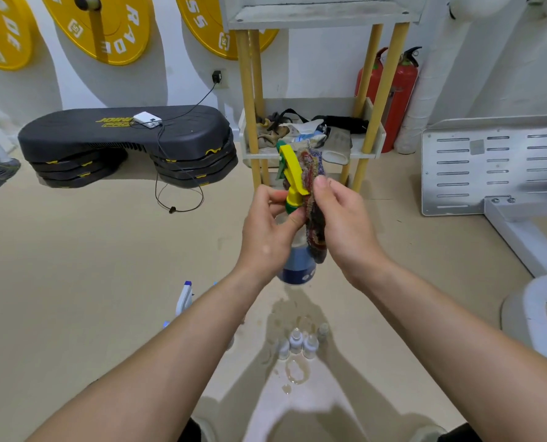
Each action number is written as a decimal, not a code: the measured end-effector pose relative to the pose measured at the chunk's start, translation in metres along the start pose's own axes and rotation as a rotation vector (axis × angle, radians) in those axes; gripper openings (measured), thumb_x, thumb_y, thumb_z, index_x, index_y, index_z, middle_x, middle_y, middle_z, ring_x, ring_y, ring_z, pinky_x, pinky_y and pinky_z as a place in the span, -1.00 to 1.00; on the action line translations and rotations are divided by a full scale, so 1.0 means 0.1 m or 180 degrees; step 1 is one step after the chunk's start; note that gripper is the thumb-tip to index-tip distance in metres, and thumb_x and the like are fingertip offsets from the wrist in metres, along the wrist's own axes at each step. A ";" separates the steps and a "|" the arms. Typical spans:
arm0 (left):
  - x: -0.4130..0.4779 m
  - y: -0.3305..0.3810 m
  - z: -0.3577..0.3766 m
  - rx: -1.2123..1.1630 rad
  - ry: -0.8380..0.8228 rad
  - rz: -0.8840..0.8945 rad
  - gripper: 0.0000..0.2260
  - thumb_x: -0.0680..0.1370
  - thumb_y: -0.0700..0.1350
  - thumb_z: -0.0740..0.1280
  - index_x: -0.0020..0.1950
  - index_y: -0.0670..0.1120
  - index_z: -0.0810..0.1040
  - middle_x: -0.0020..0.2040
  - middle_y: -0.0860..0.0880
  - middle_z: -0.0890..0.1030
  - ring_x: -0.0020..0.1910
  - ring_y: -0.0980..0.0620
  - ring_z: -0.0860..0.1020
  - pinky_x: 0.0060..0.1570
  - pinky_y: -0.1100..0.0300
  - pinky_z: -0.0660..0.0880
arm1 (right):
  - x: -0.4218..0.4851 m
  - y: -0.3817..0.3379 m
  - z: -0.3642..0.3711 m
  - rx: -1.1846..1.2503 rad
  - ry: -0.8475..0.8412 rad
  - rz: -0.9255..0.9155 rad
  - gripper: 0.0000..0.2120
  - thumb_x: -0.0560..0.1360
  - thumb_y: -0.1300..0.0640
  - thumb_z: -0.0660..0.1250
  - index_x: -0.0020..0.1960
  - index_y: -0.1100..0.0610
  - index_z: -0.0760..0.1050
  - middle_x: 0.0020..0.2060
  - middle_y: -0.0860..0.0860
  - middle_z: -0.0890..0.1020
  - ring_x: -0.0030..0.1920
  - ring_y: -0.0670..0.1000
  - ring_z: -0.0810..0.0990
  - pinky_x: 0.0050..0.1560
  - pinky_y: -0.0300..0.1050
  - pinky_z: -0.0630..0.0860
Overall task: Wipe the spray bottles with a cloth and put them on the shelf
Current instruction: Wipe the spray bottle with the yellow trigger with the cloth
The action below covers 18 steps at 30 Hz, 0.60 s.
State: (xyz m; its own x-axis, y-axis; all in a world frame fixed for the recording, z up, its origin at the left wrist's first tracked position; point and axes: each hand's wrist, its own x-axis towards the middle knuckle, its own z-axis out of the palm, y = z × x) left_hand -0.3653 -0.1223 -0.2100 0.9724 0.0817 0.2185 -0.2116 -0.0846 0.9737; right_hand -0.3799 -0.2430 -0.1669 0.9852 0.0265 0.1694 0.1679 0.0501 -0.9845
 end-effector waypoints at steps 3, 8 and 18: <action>0.04 0.07 -0.07 -0.0457 -0.0289 -0.0024 -0.82 0.57 -0.28 0.41 0.03 -0.15 0.42 -0.01 -0.24 0.70 -0.05 -0.05 0.69 -0.05 0.15 0.59 | 0.02 0.06 -0.08 -0.0745 -0.0120 -0.0530 -0.73 0.70 0.09 0.18 -0.01 0.18 0.59 -0.20 0.06 0.63 -0.16 0.05 0.57 -0.10 0.04 0.51; 0.06 0.15 -0.17 -0.0797 -0.0751 -0.0149 -0.79 0.45 -0.17 0.43 -0.02 -0.12 0.42 -0.13 -0.09 0.74 -0.12 -0.01 0.69 -0.05 0.16 0.58 | 0.10 0.00 -0.24 -0.1406 -0.0295 -0.1222 -0.80 0.61 0.22 0.28 0.05 0.05 0.66 -0.17 -0.21 0.59 -0.10 -0.21 0.56 -0.07 -0.30 0.42; -0.03 0.17 -0.10 -0.0713 -0.1226 -0.0337 -0.83 0.57 -0.32 0.35 -0.03 -0.15 0.37 -0.19 -0.05 0.73 -0.18 0.03 0.69 -0.07 0.21 0.59 | 0.16 -0.04 -0.33 -0.0520 0.0332 -0.0688 -0.83 0.52 0.24 0.47 -0.06 -0.03 0.60 -0.16 -0.10 0.66 -0.11 -0.12 0.63 -0.05 -0.22 0.53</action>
State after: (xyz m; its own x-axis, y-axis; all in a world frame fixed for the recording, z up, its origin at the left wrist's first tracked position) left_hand -0.3724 -0.1143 -0.1931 0.9465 -0.3004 0.1181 -0.0838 0.1247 0.9887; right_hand -0.3636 -0.2758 -0.1620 0.9227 -0.0704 0.3790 0.3695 -0.1182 -0.9217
